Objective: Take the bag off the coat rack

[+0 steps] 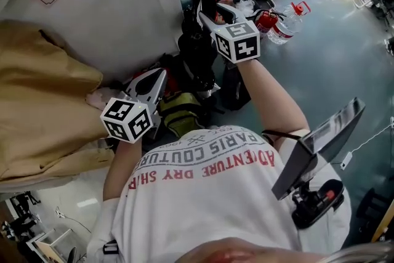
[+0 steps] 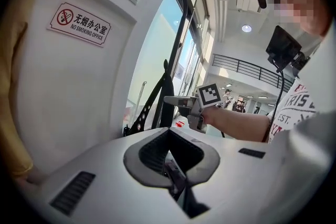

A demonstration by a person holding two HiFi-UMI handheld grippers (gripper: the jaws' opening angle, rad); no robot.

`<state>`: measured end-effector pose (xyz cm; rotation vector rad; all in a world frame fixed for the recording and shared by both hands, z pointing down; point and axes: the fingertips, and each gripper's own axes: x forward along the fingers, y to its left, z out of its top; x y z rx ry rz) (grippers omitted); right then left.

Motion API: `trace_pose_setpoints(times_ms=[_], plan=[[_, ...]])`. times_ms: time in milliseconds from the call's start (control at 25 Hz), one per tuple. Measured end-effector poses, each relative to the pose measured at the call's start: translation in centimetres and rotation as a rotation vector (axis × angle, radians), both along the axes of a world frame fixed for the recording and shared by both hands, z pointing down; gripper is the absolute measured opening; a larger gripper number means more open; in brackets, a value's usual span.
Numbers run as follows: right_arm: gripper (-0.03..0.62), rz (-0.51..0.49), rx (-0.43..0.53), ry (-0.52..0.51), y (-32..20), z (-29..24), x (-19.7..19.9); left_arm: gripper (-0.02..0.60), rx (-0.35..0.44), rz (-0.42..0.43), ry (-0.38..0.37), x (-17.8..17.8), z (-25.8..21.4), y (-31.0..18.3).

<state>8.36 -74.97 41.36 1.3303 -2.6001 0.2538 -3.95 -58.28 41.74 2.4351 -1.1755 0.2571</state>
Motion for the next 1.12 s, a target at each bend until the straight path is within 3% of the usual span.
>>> trace_pose_setpoints(times_ms=[280, 480, 600, 840, 1120], plan=[[0.164, 0.041, -0.064, -0.047, -1.2, 0.8, -0.6, 0.002, 0.009, -0.041, -0.006, -2.0, -0.6, 0.3], [0.027, 0.080, -0.058, -0.027, -1.1, 0.9, -0.4, 0.002, 0.008, -0.063, -0.008, -2.8, -0.3, 0.8], [0.009, 0.086, -0.043, -0.009, -0.9, 0.8, -0.6, 0.002, -0.001, -0.066, -0.004, -2.9, 0.0, 1.0], [0.006, 0.117, 0.017, 0.014, -0.2, -0.7, 0.1, 0.002, -0.012, -0.077, -0.008, -3.2, 0.4, 1.9], [0.005, 0.122, 0.170, 0.055, 0.2, -6.0, 0.1, 0.002, -0.012, -0.108, -0.007, -4.2, 0.4, 2.6]])
